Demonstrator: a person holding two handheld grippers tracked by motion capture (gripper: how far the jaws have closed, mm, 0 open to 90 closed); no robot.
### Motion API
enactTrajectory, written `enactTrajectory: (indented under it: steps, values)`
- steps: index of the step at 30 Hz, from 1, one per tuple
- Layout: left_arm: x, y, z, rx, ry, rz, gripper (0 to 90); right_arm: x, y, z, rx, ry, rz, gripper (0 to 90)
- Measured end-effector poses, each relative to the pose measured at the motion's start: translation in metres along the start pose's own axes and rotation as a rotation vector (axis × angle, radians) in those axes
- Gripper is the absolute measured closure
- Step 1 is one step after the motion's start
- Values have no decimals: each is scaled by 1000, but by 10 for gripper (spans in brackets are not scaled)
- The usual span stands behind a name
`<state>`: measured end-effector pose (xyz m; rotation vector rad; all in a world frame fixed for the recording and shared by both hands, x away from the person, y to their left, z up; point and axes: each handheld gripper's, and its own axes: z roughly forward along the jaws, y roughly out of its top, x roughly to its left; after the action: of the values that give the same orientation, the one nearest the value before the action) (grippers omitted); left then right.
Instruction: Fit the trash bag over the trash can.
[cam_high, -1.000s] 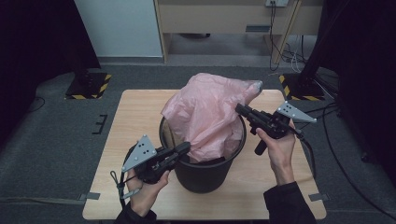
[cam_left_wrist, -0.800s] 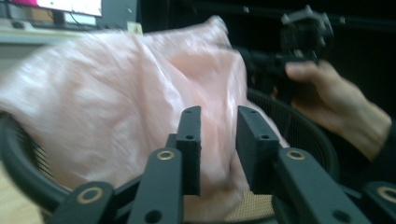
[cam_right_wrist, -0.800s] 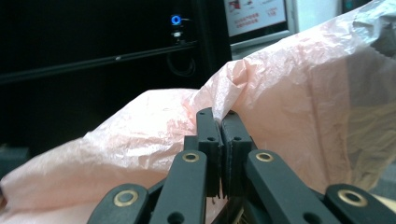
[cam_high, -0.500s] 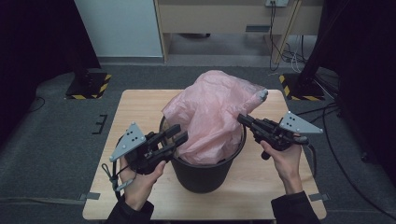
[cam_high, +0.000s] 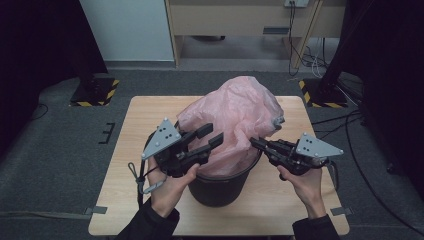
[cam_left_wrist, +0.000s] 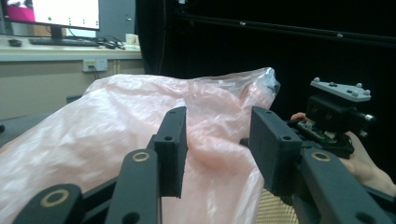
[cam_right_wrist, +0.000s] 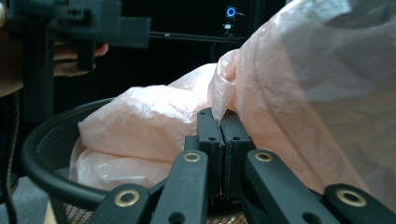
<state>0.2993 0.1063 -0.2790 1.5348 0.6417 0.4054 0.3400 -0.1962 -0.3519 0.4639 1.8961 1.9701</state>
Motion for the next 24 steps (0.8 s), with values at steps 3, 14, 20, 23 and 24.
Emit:
enactTrajectory:
  steps: [3, 14, 20, 23, 24]
  values:
    - [-5, 1, 10, 7, -14, 3, 550, 3, 3, 0, -15, 12, -6, 890]
    - [-18, -2, 31, 60, -34, -22, 532, 14, 3, 9, -5, 75, -24, 889]
    - [-21, -5, 34, 70, -28, -25, 544, 20, 6, 10, -12, 116, -44, 888]
    - [-23, -8, 36, 82, -41, -27, 595, 21, 7, 11, -16, 132, -48, 888]
    - [-23, -9, 37, 79, -44, -34, 630, 22, 7, 12, -16, 135, -49, 887]
